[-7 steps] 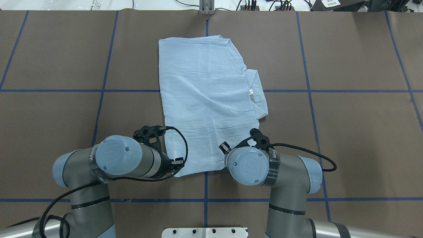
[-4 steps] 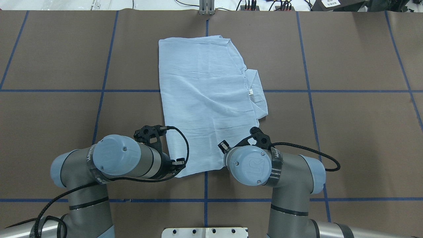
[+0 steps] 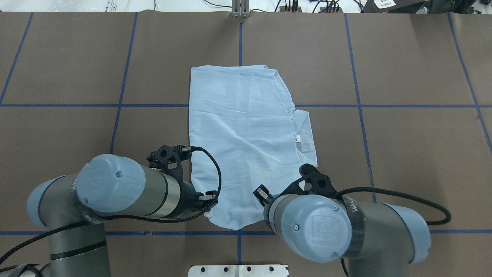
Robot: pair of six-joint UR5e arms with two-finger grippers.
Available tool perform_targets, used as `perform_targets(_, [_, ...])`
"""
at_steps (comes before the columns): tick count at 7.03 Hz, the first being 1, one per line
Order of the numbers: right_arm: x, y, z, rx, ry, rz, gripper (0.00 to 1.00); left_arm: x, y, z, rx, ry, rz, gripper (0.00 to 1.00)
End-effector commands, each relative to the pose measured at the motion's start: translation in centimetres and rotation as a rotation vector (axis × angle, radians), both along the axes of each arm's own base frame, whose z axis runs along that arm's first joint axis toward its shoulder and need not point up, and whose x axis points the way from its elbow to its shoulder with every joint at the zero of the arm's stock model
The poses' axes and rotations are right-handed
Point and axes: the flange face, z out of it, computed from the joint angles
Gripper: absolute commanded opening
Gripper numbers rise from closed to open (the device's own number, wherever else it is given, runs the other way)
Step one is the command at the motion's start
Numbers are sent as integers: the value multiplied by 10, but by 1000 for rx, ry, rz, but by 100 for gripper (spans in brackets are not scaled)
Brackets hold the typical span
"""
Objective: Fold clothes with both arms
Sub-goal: 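Lift the near edge with both grippers and fold it toward the far edge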
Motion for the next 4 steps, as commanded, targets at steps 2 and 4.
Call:
perform_targets(2, [28,9,-29,10,-1,-13,0,-37,16,-39,-25,-9,57,0])
perform_targets(4, [7,-45,-31,48,58,40,0,-30,-29,-43,16,-32,-1,0])
